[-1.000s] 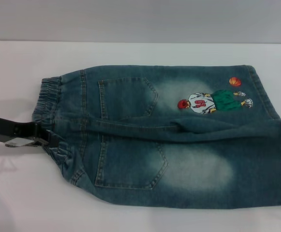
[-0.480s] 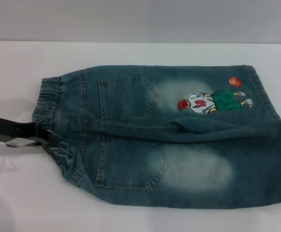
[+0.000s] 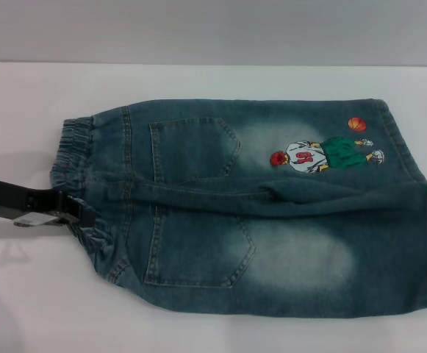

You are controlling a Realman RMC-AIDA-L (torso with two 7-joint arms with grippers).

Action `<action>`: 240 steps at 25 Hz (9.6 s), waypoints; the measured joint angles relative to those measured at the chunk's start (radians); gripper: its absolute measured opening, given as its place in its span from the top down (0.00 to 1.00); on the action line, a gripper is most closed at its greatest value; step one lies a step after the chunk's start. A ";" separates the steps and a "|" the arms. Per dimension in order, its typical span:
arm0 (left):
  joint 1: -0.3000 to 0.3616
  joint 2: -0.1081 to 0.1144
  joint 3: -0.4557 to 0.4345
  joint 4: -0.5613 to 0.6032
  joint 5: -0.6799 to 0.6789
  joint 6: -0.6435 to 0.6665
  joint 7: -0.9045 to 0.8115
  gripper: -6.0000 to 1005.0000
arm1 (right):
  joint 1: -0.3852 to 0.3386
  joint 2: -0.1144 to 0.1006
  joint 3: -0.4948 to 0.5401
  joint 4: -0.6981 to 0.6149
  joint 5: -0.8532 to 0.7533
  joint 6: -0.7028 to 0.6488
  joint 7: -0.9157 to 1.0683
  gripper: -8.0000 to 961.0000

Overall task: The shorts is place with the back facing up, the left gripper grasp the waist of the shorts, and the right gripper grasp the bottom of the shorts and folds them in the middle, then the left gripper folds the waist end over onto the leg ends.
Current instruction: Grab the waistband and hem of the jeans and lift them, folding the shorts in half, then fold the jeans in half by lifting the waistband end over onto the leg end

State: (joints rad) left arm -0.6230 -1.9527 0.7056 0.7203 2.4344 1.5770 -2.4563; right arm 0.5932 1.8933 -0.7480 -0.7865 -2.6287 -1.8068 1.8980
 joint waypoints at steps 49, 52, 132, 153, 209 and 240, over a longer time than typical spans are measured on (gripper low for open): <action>-0.007 0.000 0.000 -0.007 0.000 -0.006 0.002 0.94 | 0.011 0.038 -0.007 -0.038 -0.027 0.012 -0.019 0.41; -0.007 -0.001 0.000 -0.007 0.000 -0.006 0.002 0.94 | 0.011 0.044 -0.007 -0.040 -0.027 0.012 -0.028 0.41; -0.042 -0.014 -0.142 -0.006 -0.254 -0.163 0.022 0.94 | -0.187 0.089 0.353 0.018 0.609 0.219 -0.481 0.99; -0.004 -0.079 -0.143 -0.029 -0.402 -0.410 0.156 0.94 | -0.124 0.109 0.350 0.143 0.733 0.530 -0.487 0.99; 0.006 -0.104 -0.130 -0.172 -0.550 -0.550 0.529 0.80 | 0.081 0.154 0.250 0.321 0.728 1.095 -0.552 0.44; 0.118 -0.104 -0.141 -0.272 -0.714 -0.563 1.106 0.18 | -0.137 0.183 0.248 0.422 1.456 0.625 -1.041 0.45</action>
State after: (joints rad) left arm -0.5046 -2.0567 0.5644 0.4480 1.7206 1.0137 -1.3500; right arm 0.4558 2.0761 -0.5003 -0.3646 -1.1732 -1.1821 0.8572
